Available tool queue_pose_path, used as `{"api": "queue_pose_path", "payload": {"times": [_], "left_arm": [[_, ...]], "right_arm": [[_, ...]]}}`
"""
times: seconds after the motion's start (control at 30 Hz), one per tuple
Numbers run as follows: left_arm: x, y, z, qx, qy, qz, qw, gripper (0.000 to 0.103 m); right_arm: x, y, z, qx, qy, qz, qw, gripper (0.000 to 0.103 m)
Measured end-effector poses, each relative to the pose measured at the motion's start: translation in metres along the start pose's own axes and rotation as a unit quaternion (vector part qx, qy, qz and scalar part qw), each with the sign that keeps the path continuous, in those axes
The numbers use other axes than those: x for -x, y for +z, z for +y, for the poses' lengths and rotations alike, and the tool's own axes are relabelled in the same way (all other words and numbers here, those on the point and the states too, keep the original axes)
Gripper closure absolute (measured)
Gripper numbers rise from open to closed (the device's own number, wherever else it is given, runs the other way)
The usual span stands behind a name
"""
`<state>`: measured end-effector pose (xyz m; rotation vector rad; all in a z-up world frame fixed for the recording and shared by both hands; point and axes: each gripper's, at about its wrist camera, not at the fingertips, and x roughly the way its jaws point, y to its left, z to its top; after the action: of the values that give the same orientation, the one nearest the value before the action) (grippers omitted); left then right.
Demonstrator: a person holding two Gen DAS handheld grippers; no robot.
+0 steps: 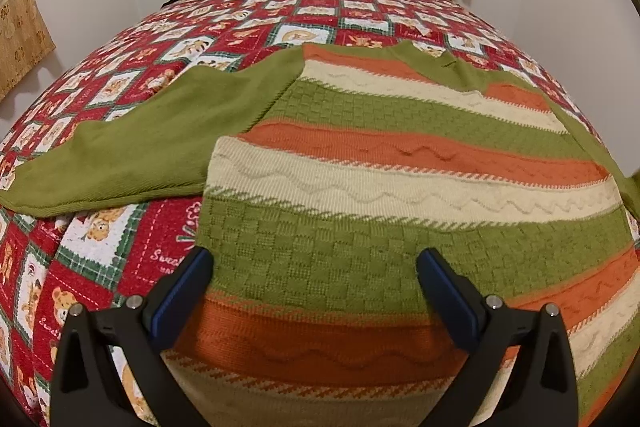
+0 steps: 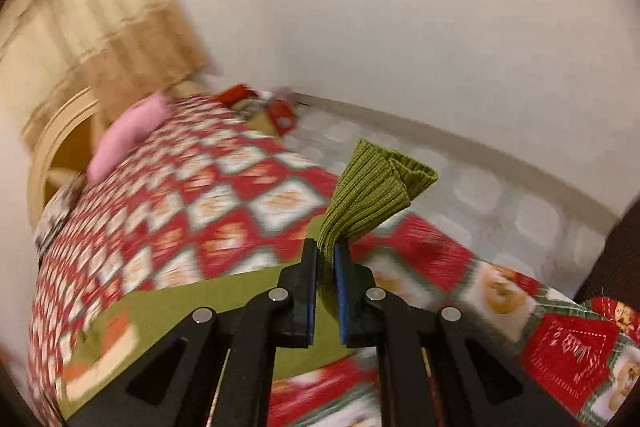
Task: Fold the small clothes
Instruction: 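Grasp the green sleeve cuff with the right gripper and fold it across the sweater body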
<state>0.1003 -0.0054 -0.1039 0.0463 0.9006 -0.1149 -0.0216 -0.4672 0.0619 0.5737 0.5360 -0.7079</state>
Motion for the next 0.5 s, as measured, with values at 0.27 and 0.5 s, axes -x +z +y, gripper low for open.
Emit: {"api": "queue_pose_path", "payload": {"times": [0.27,0.5], "left_arm": [[0.001,0.000,0.003,0.008,-0.011,-0.003,0.9999,0.000],[0.002,0.000,0.007,0.016,-0.023,-0.006,0.9996,0.000]], "right_arm": [[0.042,-0.046,0.160,0.128,0.091,0.007,0.988,0.095],[0.037,-0.124,0.281,0.208,0.163,0.049,0.963,0.096]]}}
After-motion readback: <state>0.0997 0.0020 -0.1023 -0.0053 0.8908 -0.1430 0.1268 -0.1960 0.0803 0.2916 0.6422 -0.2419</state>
